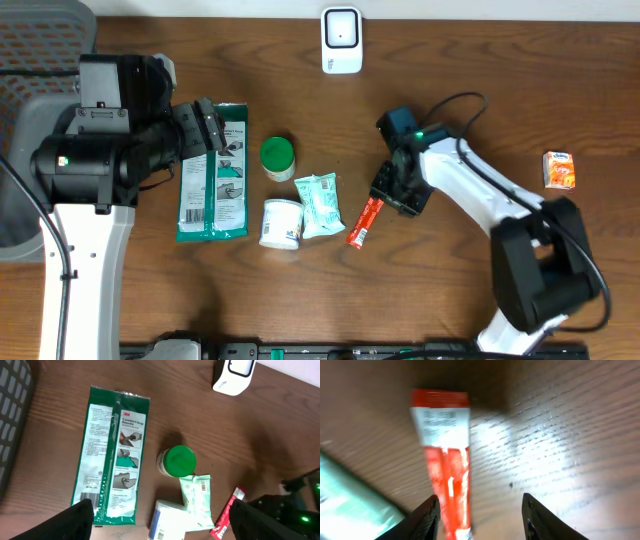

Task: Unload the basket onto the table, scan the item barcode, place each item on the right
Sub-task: 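Lift the red stick packet and hold it upright toward the center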

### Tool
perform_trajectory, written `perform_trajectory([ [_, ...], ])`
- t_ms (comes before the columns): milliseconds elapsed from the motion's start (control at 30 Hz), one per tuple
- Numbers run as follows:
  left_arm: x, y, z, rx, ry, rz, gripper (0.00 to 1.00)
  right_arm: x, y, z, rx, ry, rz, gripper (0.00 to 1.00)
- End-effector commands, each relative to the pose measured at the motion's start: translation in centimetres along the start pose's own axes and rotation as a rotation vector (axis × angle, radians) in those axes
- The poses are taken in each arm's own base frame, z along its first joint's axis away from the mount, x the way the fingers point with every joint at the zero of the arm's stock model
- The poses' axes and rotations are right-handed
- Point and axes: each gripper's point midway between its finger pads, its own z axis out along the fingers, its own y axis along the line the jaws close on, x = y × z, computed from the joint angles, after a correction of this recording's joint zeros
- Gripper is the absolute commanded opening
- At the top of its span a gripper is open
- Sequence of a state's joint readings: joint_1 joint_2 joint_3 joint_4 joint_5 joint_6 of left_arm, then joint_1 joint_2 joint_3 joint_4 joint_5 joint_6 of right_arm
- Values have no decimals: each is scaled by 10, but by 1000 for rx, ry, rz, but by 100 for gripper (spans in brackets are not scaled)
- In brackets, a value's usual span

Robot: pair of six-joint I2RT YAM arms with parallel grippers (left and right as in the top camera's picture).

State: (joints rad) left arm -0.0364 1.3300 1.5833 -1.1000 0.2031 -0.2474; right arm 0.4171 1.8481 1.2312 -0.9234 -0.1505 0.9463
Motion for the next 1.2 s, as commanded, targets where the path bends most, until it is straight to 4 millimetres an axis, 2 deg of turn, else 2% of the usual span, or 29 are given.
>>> perform_trajectory([
  [0,1,1,0,-6,1,0,86,1,2,-6,2,-29,-26,49],
  [300,1,1,0,-6,1,0,86,24,5,20,71,-54,17,49],
  [567,1,1,0,-6,1,0,86,14,0,38,64,-138,40,43],
  [667,1,1,0,-6,1,0,86,13,-5,48,55,-146,71,39],
  [833,1,1,0,-6,1,0,86,20,-2,67,-18,-122,66,33],
  [1167,1,1,0,-6,1,0,86,10,-20,61,-2,-86,153,26],
])
